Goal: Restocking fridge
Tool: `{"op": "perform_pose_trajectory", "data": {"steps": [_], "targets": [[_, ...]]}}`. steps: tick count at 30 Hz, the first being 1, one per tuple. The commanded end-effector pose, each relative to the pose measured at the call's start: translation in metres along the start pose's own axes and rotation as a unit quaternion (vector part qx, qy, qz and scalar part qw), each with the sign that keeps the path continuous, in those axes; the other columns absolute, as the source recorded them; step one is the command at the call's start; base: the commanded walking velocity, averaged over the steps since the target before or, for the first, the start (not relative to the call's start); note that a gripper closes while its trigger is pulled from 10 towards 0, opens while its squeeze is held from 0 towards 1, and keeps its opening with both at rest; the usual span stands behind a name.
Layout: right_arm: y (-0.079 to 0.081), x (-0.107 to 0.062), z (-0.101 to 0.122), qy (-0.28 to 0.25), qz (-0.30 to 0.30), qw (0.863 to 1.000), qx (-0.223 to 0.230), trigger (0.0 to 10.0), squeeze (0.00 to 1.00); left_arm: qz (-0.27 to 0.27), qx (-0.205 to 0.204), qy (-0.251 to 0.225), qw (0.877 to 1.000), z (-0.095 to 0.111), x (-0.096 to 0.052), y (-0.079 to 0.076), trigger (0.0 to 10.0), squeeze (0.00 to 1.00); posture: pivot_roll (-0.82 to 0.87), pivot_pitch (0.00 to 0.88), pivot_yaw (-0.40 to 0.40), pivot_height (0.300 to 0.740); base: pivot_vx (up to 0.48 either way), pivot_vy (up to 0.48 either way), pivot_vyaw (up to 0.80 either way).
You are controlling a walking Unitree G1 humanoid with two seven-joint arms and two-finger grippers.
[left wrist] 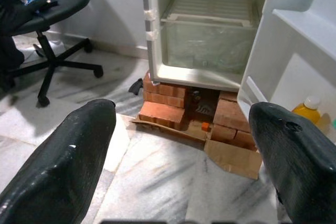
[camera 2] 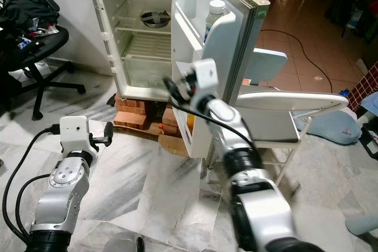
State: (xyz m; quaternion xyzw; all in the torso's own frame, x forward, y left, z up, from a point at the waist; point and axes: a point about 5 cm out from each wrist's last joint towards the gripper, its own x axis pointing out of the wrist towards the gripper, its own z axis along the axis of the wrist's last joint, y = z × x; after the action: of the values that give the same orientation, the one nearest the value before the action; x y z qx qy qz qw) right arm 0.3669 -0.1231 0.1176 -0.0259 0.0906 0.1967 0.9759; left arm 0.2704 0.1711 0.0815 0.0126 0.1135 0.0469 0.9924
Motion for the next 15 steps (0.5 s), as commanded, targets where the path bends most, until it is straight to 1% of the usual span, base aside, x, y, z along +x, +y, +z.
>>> {"op": "perform_pose_trajectory", "data": {"steps": [1,2,3,4,5,7,9,10,11,13,15], "targets": [[-0.012,-0.003,-0.003,0.018,-0.042,0.999,-0.011,10.0,0.00,-0.003,0.005,-0.018,1.000,0.006,-0.002,0.000,10.0,0.00,0.14,0.016,-0.044,0.740,0.277,0.000,0.00],[-0.021,-0.007,-0.004,0.009,-0.072,0.997,-0.011,10.0,0.00,-0.003,0.002,-0.023,1.000,0.007,-0.002,0.001,10.0,0.00,0.14,0.017,-0.044,0.740,0.352,0.000,0.00],[-0.026,-0.010,-0.003,0.001,-0.091,0.996,-0.011,10.0,0.00,-0.003,0.000,-0.026,1.000,0.008,-0.002,0.001,10.0,0.00,0.14,0.017,-0.044,0.740,0.352,0.000,0.00],[-0.031,-0.014,-0.001,-0.016,-0.105,0.994,-0.008,10.0,0.00,-0.003,0.000,-0.027,1.000,0.008,-0.003,0.002,10.0,0.00,0.14,0.019,-0.042,0.740,0.450,0.000,0.00],[-0.035,-0.021,0.002,-0.044,-0.120,0.992,-0.006,10.0,0.00,-0.002,0.002,-0.030,1.000,0.009,-0.004,0.003,10.0,0.00,0.13,0.021,-0.041,0.740,0.450,0.000,0.00],[-0.036,-0.028,0.002,-0.063,-0.127,0.990,-0.009,10.0,0.00,-0.002,0.006,-0.033,0.999,0.010,-0.006,0.005,10.0,0.00,0.13,0.023,-0.040,0.740,0.450,0.000,0.00],[-0.034,-0.039,0.000,-0.081,-0.132,0.988,-0.004,10.0,0.00,-0.002,0.011,-0.035,0.999,0.011,-0.010,0.006,10.0,0.00,0.13,0.024,-0.040,0.740,0.450,0.000,0.00],[-0.030,-0.051,-0.003,-0.091,-0.129,0.987,-0.002,10.0,0.00,-0.003,0.017,-0.037,0.999,0.012,-0.015,0.008,10.0,0.00,0.13,0.025,-0.040,0.740,0.401,0.000,0.00],[-0.027,-0.056,-0.005,-0.093,-0.125,0.988,-0.003,10.0,0.00,-0.004,0.020,-0.039,0.999,0.012,-0.017,0.009,10.0,0.00,0.13,0.027,-0.040,0.740,0.401,0.000,0.00],[-0.018,-0.073,-0.015,-0.088,-0.121,0.989,-0.003,10.0,0.00,-0.005,0.028,-0.039,0.999,0.010,-0.025,0.013,10.0,0.00,0.12,0.030,-0.039,0.740,0.399,0.000,0.00],[-0.013,-0.086,-0.023,-0.086,-0.125,0.988,0.006,10.0,0.00,-0.008,0.035,-0.033,0.999,0.006,-0.032,0.016,10.0,0.00,0.12,0.033,-0.041,0.740,0.394,0.000,0.00]]}}
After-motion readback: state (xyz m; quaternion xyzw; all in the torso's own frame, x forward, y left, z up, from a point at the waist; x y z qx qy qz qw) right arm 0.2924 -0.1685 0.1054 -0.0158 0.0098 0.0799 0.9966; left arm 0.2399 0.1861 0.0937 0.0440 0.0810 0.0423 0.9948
